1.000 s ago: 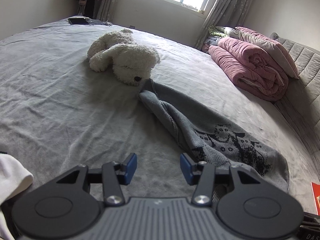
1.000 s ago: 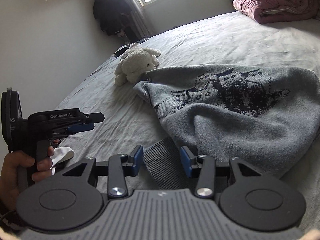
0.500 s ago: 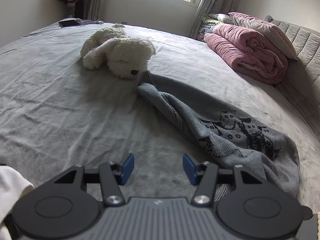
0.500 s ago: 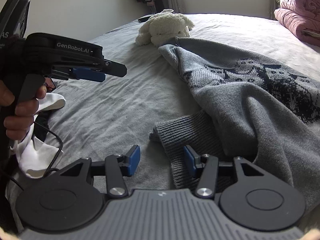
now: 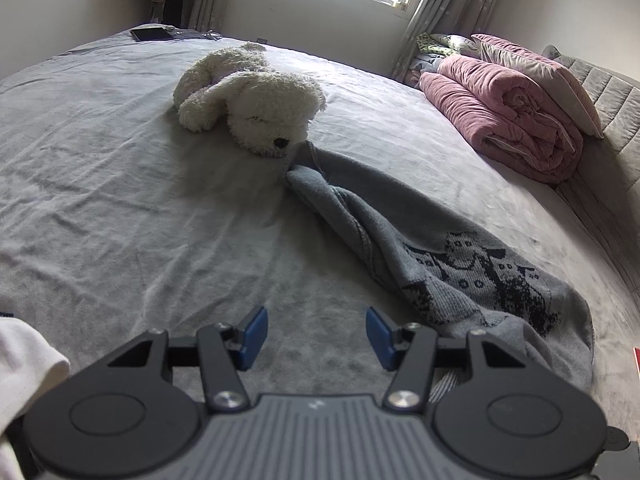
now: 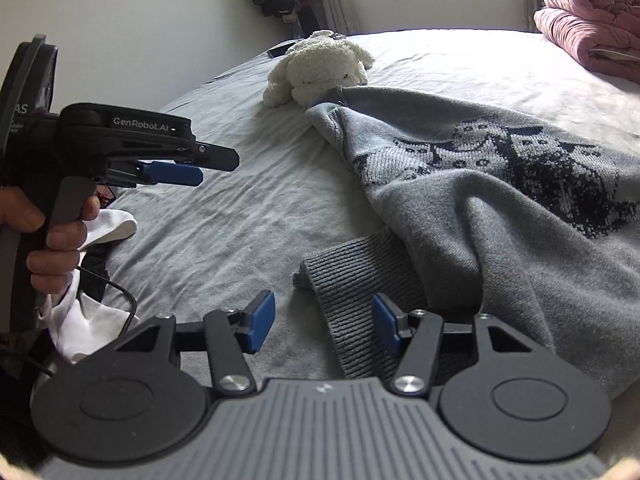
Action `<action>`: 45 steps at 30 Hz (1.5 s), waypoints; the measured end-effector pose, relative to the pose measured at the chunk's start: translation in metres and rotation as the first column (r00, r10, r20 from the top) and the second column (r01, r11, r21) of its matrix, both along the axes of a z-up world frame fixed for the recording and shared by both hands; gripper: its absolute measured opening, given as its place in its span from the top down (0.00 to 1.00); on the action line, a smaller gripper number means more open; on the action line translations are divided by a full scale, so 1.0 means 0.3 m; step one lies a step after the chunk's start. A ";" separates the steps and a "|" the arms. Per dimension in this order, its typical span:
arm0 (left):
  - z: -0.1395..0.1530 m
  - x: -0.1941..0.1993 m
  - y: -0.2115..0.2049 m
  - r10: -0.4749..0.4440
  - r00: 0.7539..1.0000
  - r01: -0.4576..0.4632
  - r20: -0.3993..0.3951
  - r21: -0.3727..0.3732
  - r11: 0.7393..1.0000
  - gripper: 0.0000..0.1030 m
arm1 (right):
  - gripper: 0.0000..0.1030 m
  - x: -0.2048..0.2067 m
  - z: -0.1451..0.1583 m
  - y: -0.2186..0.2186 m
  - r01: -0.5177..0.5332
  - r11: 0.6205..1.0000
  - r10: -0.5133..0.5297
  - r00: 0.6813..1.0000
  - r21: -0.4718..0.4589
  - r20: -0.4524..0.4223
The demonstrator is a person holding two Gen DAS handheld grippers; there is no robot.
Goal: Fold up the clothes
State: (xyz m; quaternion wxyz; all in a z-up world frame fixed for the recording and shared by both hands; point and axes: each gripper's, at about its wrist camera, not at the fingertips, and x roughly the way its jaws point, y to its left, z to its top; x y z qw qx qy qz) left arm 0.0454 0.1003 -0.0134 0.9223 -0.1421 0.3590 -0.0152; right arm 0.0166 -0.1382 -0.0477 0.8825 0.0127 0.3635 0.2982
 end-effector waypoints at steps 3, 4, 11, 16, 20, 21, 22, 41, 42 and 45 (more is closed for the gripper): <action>-0.005 0.007 0.000 0.003 1.000 -0.003 -0.007 -0.009 1.000 0.46 | 0.44 -0.002 -0.013 0.030 0.006 0.997 -0.002 0.998 -0.079 0.056; -0.009 0.010 -0.001 0.005 1.000 -0.005 -0.012 -0.008 1.000 0.46 | 0.44 -0.004 -0.017 0.040 0.007 0.994 0.000 0.997 -0.105 0.075; -0.061 0.047 -0.001 -0.001 0.996 -0.004 -0.085 -0.066 0.998 0.46 | 0.67 -0.018 -0.049 0.093 0.058 0.960 -0.001 0.979 -0.272 0.205; -0.066 0.038 -0.030 -0.020 0.997 0.016 -0.078 -0.044 0.999 0.46 | 0.92 0.008 0.006 0.020 0.124 0.971 -0.092 0.983 -0.202 0.161; -0.070 0.027 -0.053 -0.069 0.995 0.064 -0.077 -0.071 0.995 0.47 | 0.92 0.001 0.101 -0.080 0.170 0.983 -0.160 0.977 -0.065 0.141; -0.071 0.025 -0.059 -0.082 0.994 0.076 -0.077 -0.078 0.994 0.48 | 0.92 -0.009 0.132 -0.111 0.186 0.982 -0.180 0.973 -0.026 0.145; -0.072 0.022 -0.065 -0.094 0.993 0.087 -0.076 -0.085 0.993 0.48 | 0.92 -0.020 0.153 -0.131 0.196 0.981 -0.192 0.969 -0.008 0.156; -0.104 0.029 -0.181 -0.166 0.983 0.160 -0.081 -0.079 0.984 0.48 | 0.92 0.003 0.087 -0.369 0.422 0.899 -0.417 0.907 -0.118 0.066; -0.107 0.029 -0.182 -0.166 0.982 0.160 -0.085 -0.077 0.984 0.48 | 0.92 0.014 0.058 -0.372 0.423 0.896 -0.422 0.906 -0.132 0.036; -0.115 0.035 -0.182 -0.161 0.982 0.155 -0.094 -0.073 0.985 0.48 | 0.92 0.007 0.023 -0.370 0.411 0.899 -0.410 0.911 -0.149 0.039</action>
